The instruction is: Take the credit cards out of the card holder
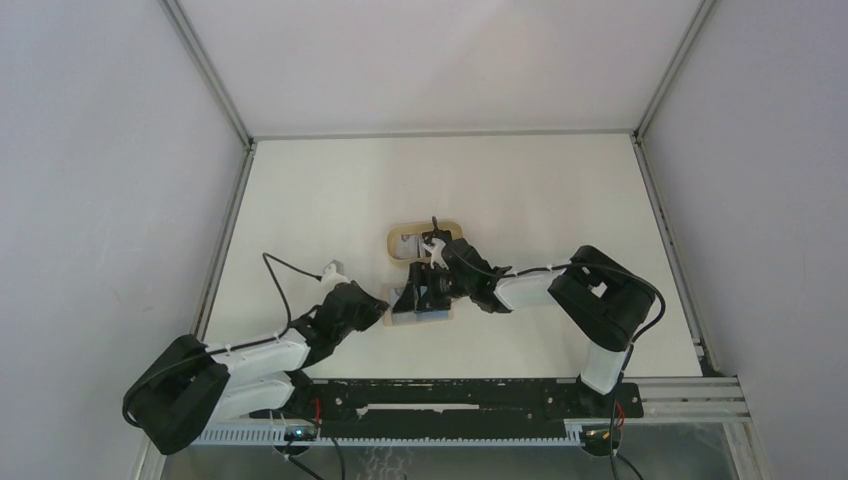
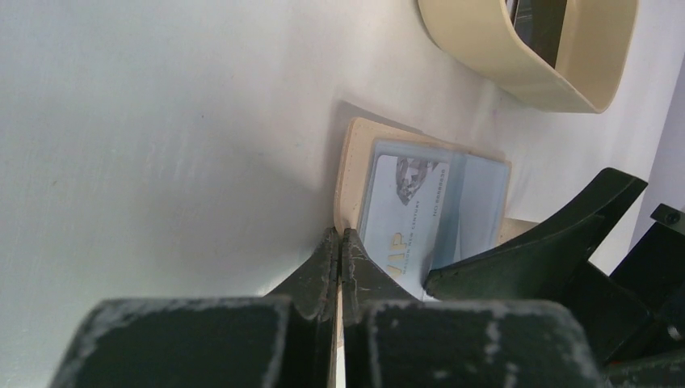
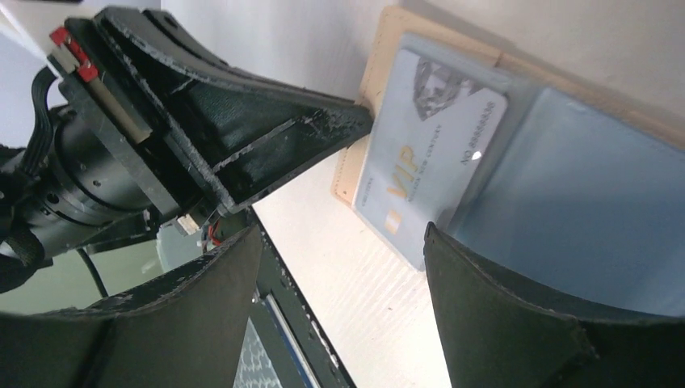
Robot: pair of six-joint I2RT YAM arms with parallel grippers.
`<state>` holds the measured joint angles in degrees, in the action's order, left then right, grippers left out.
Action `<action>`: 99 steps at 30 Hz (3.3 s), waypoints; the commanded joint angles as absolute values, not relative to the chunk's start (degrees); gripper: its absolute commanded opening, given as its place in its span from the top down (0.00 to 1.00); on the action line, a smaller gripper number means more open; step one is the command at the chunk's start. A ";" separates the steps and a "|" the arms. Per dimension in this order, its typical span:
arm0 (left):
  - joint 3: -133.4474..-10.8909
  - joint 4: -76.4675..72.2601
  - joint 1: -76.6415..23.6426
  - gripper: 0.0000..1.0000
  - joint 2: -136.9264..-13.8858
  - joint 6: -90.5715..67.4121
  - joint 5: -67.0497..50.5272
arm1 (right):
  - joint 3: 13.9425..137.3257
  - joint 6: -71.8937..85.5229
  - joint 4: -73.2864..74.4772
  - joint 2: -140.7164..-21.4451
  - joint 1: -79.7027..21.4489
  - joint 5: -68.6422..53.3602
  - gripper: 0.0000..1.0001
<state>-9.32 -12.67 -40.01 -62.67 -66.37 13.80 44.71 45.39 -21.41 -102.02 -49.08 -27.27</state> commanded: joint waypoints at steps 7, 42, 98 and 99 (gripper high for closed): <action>-8.12 -4.57 -40.08 1.00 -68.42 -64.52 13.80 | 44.30 44.66 -24.41 -100.84 -45.91 -23.27 0.18; -7.16 -6.39 -40.11 1.00 -69.83 -64.84 12.83 | 37.53 65.83 -51.36 -107.39 -44.78 -33.75 0.16; -8.11 -4.71 -40.17 1.00 -71.46 -64.26 12.33 | 41.25 59.66 -29.72 -107.97 -47.14 -19.06 0.14; -8.13 -4.70 -40.23 1.00 -71.35 -64.27 12.37 | 41.03 60.07 -31.92 -108.43 -47.04 -20.76 0.14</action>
